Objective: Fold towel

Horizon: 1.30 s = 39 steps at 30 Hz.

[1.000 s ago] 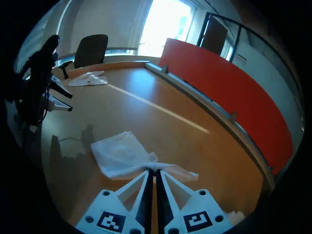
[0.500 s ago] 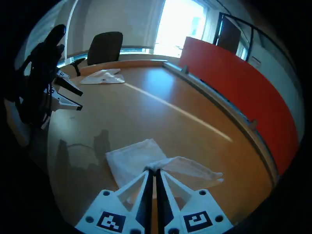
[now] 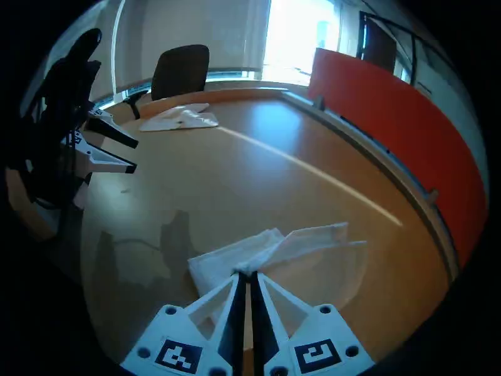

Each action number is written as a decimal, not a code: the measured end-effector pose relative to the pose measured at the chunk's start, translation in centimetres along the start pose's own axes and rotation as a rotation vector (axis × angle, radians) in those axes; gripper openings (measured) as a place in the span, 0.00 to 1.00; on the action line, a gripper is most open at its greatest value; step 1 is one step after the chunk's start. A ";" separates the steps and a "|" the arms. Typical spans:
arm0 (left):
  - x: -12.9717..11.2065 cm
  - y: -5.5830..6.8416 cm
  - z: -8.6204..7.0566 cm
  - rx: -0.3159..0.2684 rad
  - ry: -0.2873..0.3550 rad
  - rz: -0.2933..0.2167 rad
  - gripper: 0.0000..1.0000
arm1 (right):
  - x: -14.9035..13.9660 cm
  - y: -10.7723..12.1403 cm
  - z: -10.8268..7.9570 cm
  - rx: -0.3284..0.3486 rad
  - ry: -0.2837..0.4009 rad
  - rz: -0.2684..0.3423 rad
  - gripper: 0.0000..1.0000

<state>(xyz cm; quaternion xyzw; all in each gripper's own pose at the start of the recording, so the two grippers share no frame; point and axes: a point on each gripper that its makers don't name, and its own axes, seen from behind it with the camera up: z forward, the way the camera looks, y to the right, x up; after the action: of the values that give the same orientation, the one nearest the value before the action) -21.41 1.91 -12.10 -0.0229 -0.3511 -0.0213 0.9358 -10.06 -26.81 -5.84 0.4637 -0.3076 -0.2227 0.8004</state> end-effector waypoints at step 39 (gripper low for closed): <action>-0.2 -0.3 0.1 0.002 -0.006 -0.002 0.94 | -1.4 -1.1 0.2 0.035 -0.019 0.026 0.75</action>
<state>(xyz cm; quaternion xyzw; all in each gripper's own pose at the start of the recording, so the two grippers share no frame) -21.65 1.58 -12.19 -0.0216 -0.3541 -0.0219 0.9347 -11.21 -26.53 -7.10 0.4714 -0.3252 -0.2114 0.7921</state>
